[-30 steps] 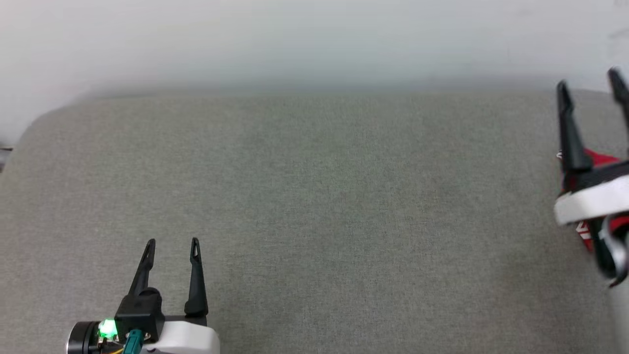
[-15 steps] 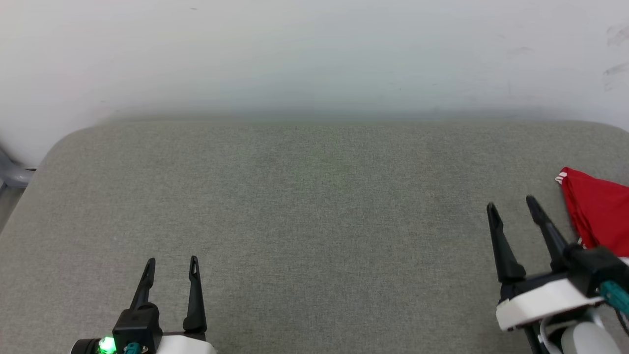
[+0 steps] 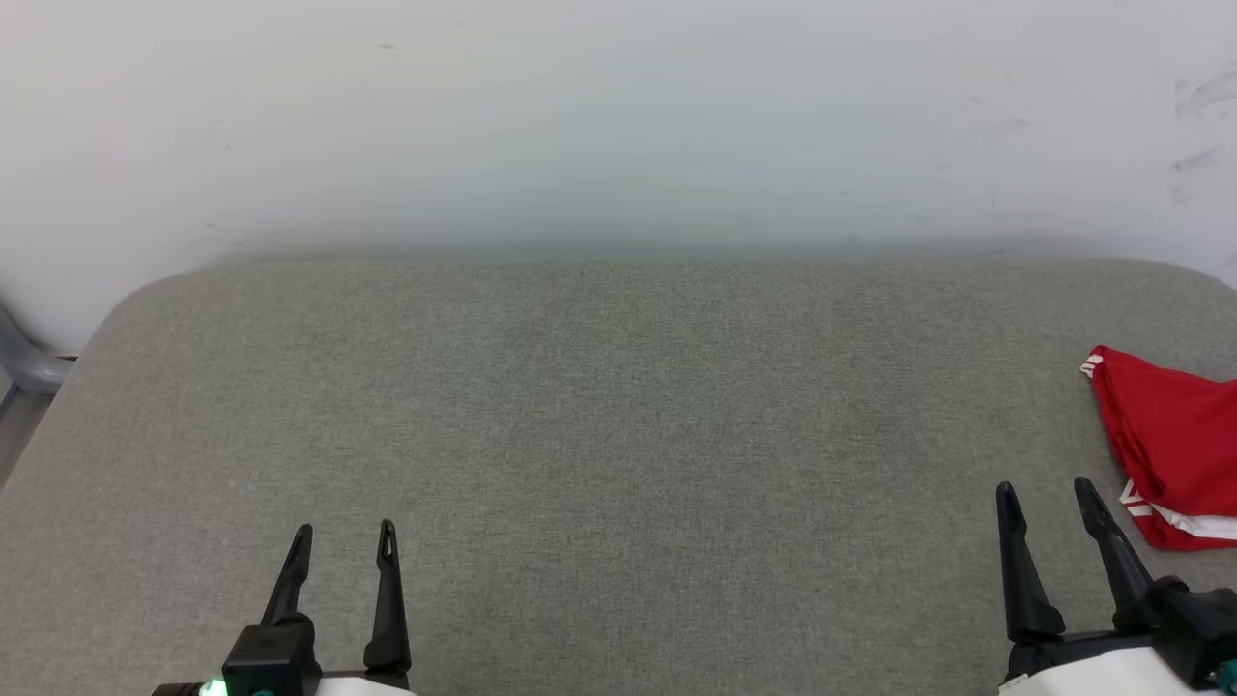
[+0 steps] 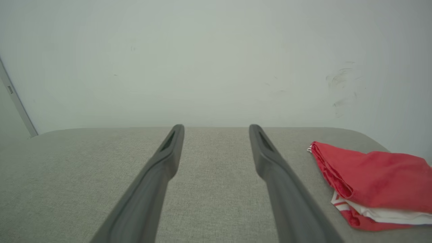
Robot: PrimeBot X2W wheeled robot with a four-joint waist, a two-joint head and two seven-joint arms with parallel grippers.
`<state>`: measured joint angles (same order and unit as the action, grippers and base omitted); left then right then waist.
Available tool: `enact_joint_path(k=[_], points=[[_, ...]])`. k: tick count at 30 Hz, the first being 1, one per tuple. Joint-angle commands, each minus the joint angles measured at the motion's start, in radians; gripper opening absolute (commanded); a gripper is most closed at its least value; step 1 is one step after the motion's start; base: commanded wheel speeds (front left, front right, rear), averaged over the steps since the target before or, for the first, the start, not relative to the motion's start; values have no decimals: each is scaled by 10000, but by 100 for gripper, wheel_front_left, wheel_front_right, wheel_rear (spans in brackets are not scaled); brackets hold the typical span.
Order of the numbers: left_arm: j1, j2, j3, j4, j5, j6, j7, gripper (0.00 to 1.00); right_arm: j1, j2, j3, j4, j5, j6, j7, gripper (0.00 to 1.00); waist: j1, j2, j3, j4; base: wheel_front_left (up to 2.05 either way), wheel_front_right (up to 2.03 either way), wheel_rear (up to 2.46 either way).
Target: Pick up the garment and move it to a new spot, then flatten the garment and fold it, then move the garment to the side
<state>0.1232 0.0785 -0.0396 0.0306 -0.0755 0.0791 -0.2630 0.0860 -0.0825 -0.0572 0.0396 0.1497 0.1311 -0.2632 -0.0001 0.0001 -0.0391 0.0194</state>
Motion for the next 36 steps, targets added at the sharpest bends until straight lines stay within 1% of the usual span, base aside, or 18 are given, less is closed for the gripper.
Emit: enact_joint_path(k=[1, 7, 16, 22, 23, 28, 36], points=[[136, -29, 9, -39, -29, -49, -21, 100, 192, 94, -49, -115, -25, -9, -15, 100, 1, -1, -24, -1, 0, 0, 0], [218, -10, 60, -78, 22, -152, -21, 100, 537, 203, -209, -401, -110, -9, -15, 100, 1, -1, -94, -14, 0, 0, 0], [320, -31, 96, -105, 44, -279, -21, 100, 728, 299, -264, -426, -19, -9, -15, 100, 1, -1, -99, -35, 0, 0, 0], [294, -51, 130, -120, 110, -217, -21, 100, 731, 322, -247, -381, -72, -9, -15, 100, 1, -1, -80, -11, 0, 0, 0], [286, -52, 144, -128, 149, -185, -21, 0, 731, 324, -255, -380, -75, -9, -15, 0, 1, -1, -79, -2, 0, 0, 0], [349, -22, 135, 351, -37, -243, 77, 0, 578, 273, -233, 31, 71, 2, 41, 0, 1, -1, -74, -9, 0, 0, 0], [29, -50, 309, 561, -1732, -451, 502, 0, 292, 251, -237, 244, 1720, 1, 428, 0, 1, -1, -42, -21, 0, 0, 0]])
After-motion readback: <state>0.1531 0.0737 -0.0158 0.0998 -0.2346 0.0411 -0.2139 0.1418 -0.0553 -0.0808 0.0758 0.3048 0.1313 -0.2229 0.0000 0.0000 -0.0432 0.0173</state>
